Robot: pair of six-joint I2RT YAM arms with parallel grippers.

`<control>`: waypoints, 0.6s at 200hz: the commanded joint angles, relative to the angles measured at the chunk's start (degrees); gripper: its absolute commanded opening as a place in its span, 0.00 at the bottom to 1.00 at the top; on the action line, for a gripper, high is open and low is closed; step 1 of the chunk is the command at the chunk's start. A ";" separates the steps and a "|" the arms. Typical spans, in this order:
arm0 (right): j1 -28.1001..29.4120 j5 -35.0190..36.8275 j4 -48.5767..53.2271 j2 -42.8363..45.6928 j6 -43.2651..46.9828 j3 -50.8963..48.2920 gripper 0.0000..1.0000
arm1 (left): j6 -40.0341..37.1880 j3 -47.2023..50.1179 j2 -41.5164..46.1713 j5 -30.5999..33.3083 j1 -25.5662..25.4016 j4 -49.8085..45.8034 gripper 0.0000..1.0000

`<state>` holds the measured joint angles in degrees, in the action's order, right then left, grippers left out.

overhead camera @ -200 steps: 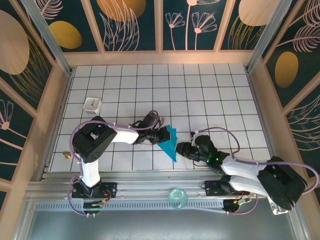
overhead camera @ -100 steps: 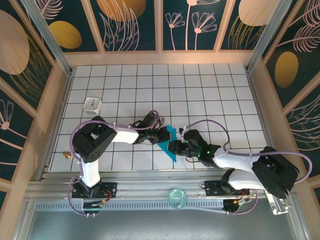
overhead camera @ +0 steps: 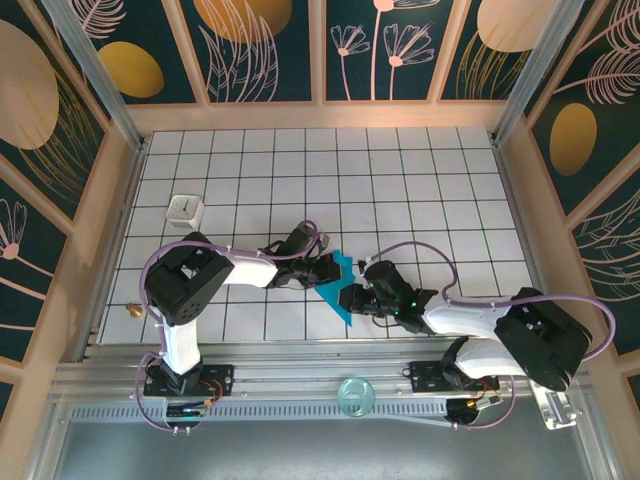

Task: Fold a paper plane with a square sheet of paper (pick it up from the middle)
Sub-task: Fourth fold the wing at the center of the table.

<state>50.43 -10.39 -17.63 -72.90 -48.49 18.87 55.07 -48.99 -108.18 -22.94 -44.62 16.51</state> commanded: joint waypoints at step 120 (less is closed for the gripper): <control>-1.74 -0.77 -1.27 -2.51 1.51 -1.40 0.09 | -1.66 0.74 -3.09 3.76 0.75 -5.39 0.00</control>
<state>49.06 -10.61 -17.76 -74.63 -48.27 18.22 55.07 -48.99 -108.18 -22.92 -44.62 16.49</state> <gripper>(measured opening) 0.091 0.061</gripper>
